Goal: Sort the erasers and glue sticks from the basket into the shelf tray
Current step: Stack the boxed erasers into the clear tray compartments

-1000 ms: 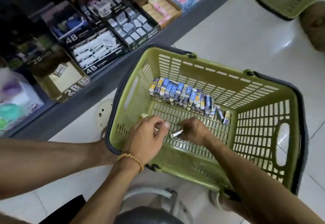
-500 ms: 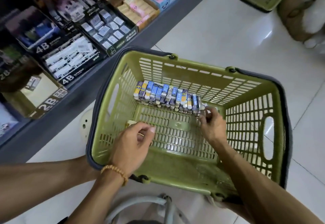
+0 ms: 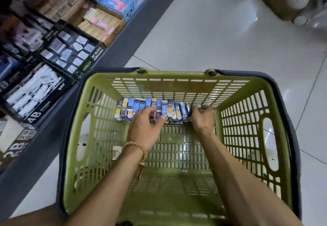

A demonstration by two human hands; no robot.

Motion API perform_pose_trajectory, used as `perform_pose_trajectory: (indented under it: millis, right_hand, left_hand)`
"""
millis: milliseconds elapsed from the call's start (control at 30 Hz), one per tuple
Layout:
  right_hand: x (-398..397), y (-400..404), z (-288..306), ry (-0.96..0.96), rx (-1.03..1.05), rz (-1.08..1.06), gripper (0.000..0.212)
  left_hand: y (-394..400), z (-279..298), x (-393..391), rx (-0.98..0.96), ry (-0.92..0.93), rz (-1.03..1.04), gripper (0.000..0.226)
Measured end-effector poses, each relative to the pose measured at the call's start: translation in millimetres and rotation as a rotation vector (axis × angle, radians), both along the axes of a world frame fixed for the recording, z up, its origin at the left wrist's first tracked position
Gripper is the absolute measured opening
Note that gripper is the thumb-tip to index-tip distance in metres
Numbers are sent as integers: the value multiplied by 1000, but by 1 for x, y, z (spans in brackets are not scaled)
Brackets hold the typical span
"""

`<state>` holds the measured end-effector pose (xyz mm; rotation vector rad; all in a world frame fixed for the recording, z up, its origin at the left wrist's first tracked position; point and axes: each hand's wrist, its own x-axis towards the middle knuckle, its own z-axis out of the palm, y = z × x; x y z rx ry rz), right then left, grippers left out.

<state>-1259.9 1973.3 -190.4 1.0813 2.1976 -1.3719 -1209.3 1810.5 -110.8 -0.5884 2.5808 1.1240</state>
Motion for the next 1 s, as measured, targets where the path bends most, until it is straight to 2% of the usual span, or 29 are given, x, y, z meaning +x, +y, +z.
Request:
perform_pose_trajectory:
  millis: [133, 300, 367, 467, 633, 800, 1000]
  right_hand:
    - [2, 1, 1, -26, 63, 105, 95]
    - [12, -9, -1, -23, 156, 225, 109]
    - [11, -9, -6, 0, 159, 213, 102]
    - [8, -7, -9, 27, 169, 186, 89]
    - [3, 0, -11, 23, 163, 158, 74]
    - [7, 2, -14, 51, 144, 195, 87]
    - [5, 9, -13, 33, 108, 153, 85]
  left_hand:
    - [7, -23, -21, -266, -9, 78, 69]
    - [21, -43, -26, -402, 36, 114, 96]
    - [25, -50, -28, -403, 82, 161, 94]
    - [26, -57, -31, -355, 156, 235, 74]
    - [20, -54, -31, -336, 168, 161, 49]
    - [21, -53, -30, -294, 160, 149, 54]
    - [30, -48, -28, -261, 143, 109, 64]
